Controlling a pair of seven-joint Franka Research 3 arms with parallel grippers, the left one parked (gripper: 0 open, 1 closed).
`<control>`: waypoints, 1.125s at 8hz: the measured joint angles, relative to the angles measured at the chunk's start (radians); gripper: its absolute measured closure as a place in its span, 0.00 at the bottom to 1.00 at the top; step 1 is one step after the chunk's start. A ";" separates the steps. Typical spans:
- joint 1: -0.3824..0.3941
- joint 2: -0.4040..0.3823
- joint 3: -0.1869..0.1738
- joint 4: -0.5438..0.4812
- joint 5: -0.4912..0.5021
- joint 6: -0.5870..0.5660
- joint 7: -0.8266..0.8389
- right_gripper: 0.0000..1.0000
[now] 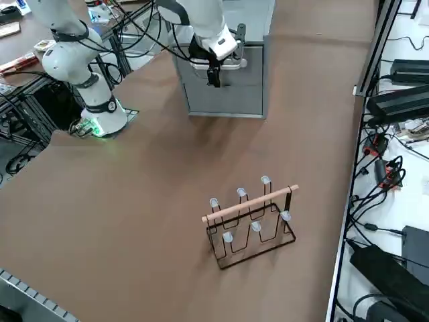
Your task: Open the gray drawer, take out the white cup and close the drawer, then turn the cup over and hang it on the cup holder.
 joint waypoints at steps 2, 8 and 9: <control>-0.081 0.001 -0.006 0.000 0.000 -0.023 -0.093 0.00; -0.228 0.002 -0.010 0.006 -0.037 -0.055 -0.254 0.00; -0.245 0.005 -0.010 0.012 -0.051 -0.060 -0.275 0.00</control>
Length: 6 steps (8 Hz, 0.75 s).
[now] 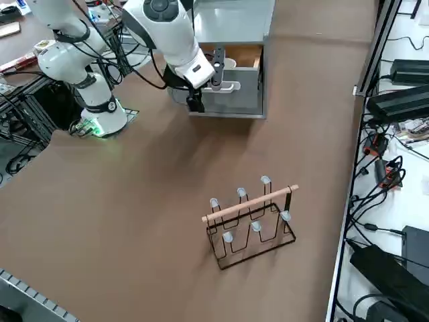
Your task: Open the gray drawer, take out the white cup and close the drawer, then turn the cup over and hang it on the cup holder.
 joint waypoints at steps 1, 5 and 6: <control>-0.016 0.008 0.000 0.013 -0.008 -0.010 -0.020 0.00; -0.079 0.060 0.000 0.087 -0.051 -0.044 -0.091 0.00; -0.086 0.066 0.000 0.100 -0.061 -0.047 -0.096 0.00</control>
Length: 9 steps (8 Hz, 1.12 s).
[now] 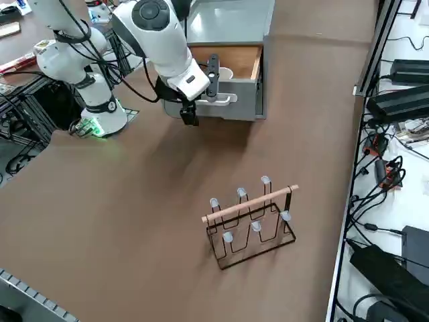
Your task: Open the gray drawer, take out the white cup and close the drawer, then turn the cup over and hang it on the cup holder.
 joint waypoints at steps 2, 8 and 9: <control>-0.009 0.006 0.000 0.042 -0.013 -0.032 -0.002 0.00; 0.009 0.006 0.022 0.378 -0.116 -0.326 0.247 0.00; 0.046 -0.004 0.029 0.400 -0.120 -0.347 0.317 0.00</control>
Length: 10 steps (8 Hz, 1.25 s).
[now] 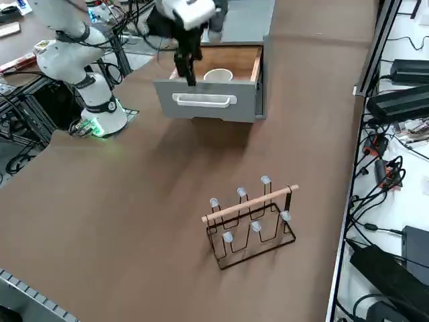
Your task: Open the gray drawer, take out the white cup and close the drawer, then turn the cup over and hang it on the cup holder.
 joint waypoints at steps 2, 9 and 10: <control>0.075 -0.036 0.007 0.007 -0.020 -0.011 0.107 0.00; 0.293 -0.064 0.010 -0.043 -0.096 0.025 0.795 0.02; 0.308 -0.067 0.010 -0.069 -0.106 0.049 0.878 0.02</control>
